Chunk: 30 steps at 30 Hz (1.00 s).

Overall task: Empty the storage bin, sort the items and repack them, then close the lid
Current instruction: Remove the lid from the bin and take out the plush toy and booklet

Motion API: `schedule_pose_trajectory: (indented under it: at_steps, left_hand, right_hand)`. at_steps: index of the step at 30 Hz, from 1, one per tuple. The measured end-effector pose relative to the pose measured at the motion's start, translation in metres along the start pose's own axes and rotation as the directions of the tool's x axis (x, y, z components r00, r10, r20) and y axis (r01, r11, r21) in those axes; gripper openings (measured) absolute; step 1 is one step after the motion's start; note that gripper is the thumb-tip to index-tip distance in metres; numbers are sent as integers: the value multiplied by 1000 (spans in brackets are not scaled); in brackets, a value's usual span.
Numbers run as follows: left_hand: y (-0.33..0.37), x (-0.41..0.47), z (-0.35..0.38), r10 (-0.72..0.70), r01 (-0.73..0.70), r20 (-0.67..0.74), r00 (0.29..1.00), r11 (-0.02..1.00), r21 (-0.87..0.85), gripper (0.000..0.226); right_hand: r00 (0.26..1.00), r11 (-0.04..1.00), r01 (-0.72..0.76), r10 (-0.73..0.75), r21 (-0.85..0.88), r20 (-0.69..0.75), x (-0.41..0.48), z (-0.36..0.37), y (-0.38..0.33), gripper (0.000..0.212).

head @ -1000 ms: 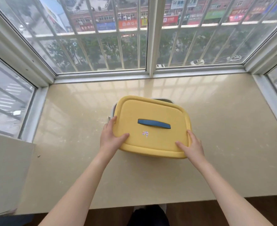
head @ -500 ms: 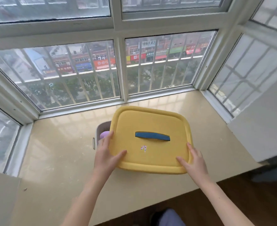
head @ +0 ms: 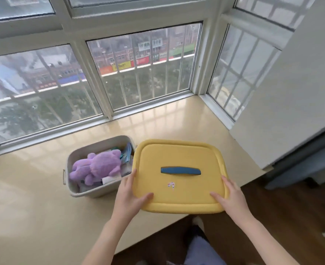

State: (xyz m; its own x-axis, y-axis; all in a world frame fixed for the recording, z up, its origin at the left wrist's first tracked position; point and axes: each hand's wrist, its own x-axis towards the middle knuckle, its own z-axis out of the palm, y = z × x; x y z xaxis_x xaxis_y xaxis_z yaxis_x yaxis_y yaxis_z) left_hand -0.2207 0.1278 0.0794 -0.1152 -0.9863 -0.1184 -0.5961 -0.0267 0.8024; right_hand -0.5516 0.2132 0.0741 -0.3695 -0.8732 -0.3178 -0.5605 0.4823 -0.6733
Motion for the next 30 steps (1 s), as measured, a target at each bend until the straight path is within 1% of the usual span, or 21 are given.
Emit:
schedule_pose_trajectory:
  at_steps: [2,4,8,13,17,22,26,30]
  left_hand:
    - [16,17,30,-26,25,26,999,999,20,102]
    - [33,34,59,-62,61,19,998,998,25,100]
    - [62,74,108,-165,163,32,986,986,46,101]
    - [72,126,151,-253,253,2,967,966,56,101]
    - [52,175,175,-334,335,-35,942,939,74,100]
    - [-5,236,209,-411,417,-73,909,904,95,100]
    - [-58,283,241,-422,434,-123,898,895,104,100]
    - [-95,322,263,-368,397,-195,909,907,140,99]
  right_hand:
    - [999,1000,-5,5,2,32,32,-23,17,84]
    - [998,1000,-7,8,-14,60,64,-46,32,84]
    - [995,998,12,-5,-67,96,130,-86,49,85]
    - [994,982,39,-19,-184,108,216,-101,56,86]
    - [994,969,70,-47,-237,100,284,-80,52,83]
    - [990,954,104,-71,-282,125,374,-21,62,84]
    - [980,937,181,-145,-300,138,444,31,81,84]
    - [965,915,259,-237,-308,110,497,68,95,82]
